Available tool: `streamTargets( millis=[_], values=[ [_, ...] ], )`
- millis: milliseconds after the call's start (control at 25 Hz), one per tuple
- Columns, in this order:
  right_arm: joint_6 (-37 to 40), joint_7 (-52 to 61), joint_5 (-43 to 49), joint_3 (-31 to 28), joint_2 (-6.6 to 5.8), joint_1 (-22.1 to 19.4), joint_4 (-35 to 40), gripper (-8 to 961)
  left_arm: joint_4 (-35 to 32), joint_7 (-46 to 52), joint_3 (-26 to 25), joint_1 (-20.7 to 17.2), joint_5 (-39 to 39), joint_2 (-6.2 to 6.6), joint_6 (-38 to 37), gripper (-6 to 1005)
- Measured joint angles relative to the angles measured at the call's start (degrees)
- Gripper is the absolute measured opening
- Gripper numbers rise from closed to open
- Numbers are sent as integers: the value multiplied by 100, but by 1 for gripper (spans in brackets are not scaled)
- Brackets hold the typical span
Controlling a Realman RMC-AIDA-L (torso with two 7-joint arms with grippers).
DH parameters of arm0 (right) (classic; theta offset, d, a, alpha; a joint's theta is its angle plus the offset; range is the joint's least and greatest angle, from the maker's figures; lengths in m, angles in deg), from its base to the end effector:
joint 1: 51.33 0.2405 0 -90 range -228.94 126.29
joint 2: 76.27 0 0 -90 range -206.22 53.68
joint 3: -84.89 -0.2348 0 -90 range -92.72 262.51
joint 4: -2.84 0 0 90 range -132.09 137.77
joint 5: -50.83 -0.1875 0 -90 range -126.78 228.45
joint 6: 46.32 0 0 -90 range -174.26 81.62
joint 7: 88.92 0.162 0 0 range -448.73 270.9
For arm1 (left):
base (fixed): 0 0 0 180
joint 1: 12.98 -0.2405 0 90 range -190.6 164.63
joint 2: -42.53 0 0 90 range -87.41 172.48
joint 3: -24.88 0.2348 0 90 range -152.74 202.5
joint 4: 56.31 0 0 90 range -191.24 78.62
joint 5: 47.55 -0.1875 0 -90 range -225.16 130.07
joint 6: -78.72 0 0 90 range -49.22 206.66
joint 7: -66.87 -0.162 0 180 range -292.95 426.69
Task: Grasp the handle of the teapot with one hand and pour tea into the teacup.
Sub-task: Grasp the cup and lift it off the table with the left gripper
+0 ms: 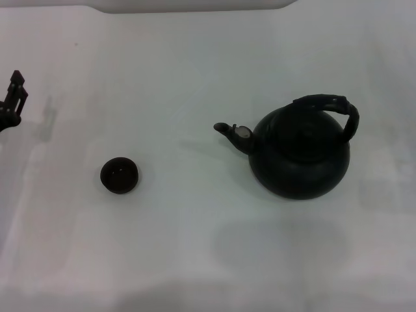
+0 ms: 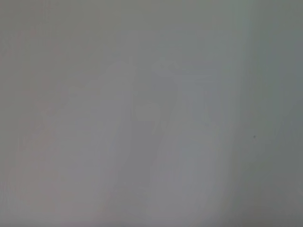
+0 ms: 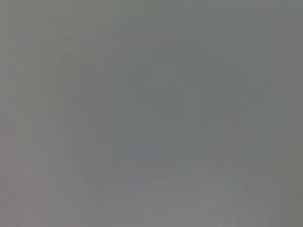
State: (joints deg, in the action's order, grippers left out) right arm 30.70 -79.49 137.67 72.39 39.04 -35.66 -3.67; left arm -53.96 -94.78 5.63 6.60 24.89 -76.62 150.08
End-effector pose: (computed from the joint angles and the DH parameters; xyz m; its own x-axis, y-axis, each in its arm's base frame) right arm 0.3636 0.2656 0.0607 0.7204 0.0507 -0.6917 -0.6922 0.1137 -0.7127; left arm -0.3337 0.2850 0.0065 0.6624 0.0635 0.7464 0.7469 -0.1337 -0.6514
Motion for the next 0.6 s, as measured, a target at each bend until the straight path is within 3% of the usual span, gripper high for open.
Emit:
streamTargets(
  millis=[600],
  values=[
    [-38,-11,-13,-138,0,7,79,703,2,-3,-17,63,185,5,-34,603]
  ],
)
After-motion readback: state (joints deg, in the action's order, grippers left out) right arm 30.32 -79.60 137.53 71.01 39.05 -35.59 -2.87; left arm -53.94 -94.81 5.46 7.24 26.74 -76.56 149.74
